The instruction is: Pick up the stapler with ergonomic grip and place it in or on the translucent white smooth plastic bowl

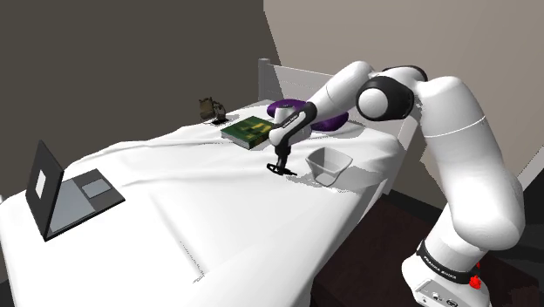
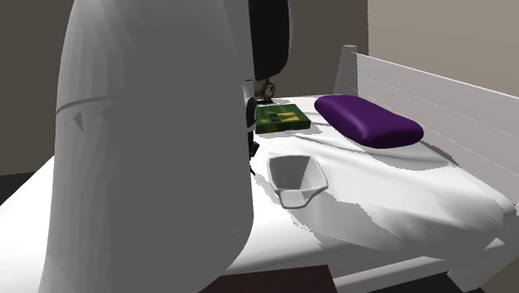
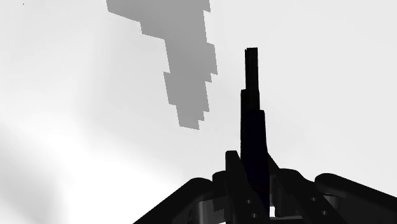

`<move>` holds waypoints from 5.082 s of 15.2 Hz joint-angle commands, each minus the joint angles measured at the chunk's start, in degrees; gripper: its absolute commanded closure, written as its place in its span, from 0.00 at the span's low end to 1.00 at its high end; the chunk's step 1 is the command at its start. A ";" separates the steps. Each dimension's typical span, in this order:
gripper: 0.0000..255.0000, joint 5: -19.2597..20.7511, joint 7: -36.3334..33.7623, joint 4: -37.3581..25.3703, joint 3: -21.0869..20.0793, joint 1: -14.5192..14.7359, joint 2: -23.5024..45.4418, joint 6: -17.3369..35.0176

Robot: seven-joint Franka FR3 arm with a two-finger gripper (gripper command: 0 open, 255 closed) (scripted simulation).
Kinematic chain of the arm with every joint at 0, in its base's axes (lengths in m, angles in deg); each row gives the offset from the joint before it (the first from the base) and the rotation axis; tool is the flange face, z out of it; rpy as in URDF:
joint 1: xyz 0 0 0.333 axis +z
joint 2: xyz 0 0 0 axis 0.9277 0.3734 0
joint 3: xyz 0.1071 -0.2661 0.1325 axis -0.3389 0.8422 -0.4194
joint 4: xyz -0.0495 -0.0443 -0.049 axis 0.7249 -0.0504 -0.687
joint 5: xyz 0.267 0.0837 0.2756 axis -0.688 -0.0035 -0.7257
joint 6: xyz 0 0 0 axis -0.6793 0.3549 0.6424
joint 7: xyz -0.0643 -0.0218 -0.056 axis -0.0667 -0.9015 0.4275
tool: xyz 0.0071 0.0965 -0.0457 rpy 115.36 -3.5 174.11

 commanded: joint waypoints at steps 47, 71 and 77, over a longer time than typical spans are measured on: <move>1.00 4.12 14.86 22.69 8.49 -8.32 -31.71 -9.01; 0.00 1.45 18.61 26.68 8.57 -9.91 -26.26 0.13; 0.00 2.71 17.75 25.87 9.02 -9.58 -29.00 -3.30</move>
